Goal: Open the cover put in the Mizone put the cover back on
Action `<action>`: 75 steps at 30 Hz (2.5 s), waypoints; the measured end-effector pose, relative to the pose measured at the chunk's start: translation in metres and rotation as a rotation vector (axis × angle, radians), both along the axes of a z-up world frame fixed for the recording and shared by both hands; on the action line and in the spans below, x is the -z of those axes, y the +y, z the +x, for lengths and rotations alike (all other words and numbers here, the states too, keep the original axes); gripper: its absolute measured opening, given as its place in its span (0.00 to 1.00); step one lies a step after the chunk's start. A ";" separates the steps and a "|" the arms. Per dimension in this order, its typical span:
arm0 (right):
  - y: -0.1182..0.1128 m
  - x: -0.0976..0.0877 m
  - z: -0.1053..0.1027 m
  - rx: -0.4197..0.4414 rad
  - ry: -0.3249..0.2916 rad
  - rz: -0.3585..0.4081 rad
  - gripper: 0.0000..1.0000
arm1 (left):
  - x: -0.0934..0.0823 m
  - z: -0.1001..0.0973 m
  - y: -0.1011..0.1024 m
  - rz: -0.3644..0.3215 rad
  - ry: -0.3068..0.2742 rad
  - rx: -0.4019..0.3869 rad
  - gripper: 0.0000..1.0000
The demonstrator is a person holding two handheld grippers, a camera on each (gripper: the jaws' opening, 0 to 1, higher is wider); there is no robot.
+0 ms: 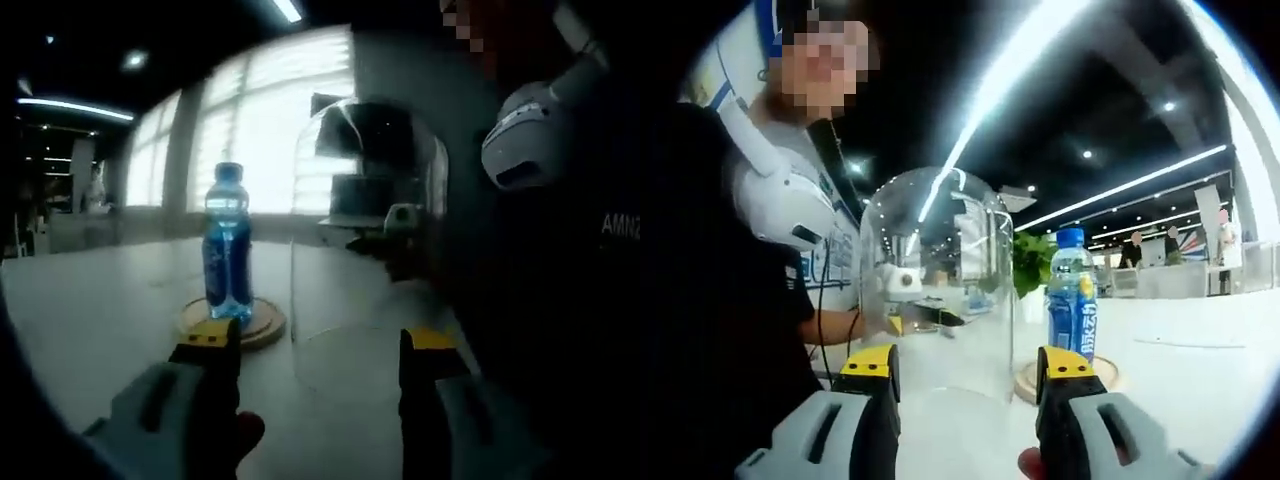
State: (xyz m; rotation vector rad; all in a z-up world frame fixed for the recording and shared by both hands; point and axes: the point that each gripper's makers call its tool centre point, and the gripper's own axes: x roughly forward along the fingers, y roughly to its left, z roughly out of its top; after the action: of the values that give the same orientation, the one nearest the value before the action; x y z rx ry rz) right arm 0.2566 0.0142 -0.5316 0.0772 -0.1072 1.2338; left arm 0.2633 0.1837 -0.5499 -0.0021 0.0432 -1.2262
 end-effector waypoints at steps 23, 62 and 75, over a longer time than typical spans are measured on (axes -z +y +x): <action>0.029 -0.005 -0.015 -0.111 0.015 0.006 0.55 | -0.003 -0.002 -0.015 -0.016 0.017 0.077 0.62; 0.037 0.004 -0.014 -0.109 0.067 0.024 0.61 | 0.002 -0.015 -0.069 0.002 -0.002 0.184 0.76; 0.069 0.023 -0.008 -0.149 0.028 -0.157 0.78 | 0.004 -0.014 -0.077 -0.005 0.020 0.197 0.82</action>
State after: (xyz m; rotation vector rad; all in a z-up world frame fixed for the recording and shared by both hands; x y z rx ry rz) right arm 0.2484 0.0830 -0.5549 -0.0354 0.0205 1.3852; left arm 0.2489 0.1070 -0.5539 -0.0147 0.0594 -1.4231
